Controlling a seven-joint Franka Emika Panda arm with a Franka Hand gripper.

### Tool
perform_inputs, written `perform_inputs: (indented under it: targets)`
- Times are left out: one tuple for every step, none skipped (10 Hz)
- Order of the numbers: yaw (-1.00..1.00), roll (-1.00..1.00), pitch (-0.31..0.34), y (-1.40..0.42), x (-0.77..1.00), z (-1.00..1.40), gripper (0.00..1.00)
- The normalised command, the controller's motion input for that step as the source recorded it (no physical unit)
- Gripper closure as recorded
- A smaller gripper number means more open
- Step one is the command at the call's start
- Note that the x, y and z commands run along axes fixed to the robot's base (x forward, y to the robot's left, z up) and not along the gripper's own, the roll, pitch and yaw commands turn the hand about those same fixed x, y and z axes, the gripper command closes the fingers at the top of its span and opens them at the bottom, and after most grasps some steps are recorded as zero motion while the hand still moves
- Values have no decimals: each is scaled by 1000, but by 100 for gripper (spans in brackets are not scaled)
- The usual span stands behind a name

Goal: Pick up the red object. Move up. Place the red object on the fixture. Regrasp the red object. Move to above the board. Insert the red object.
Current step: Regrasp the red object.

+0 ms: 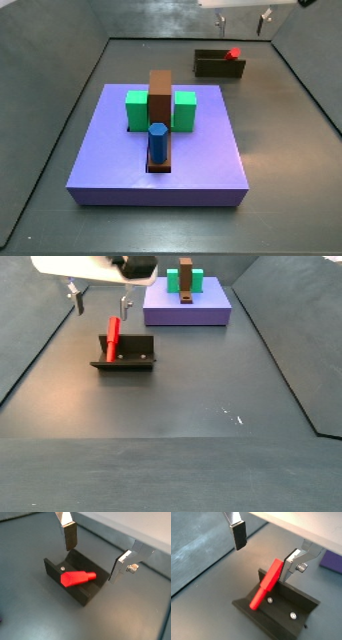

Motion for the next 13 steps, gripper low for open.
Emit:
perform_inputs:
  targets:
    - [377,1000,111,-97,-80,0,0]
    - [389,1000,86,-86,-63,0,0]
    - [411,1000,3,-100,-66,-14,0]
    - [426,1000,0,-109,0,-43,0]
    - [426,1000,-71,-129,0,-51,0]
    - [409,1000,-117,-157,0,-49,0]
    - [371,1000,-131,-243,0,-34,0]
    - [146,831,0,-300,137,-154,0]
    - [209,551,-14,-286,183,-214,0]
    - [200,669,0,-286,231,-154,0]
    - [140,777,0,-223,129,-97,0]
    - [146,640,0,-194,57,-89,0]
    - [157,629,0,-174,91,-134,0]
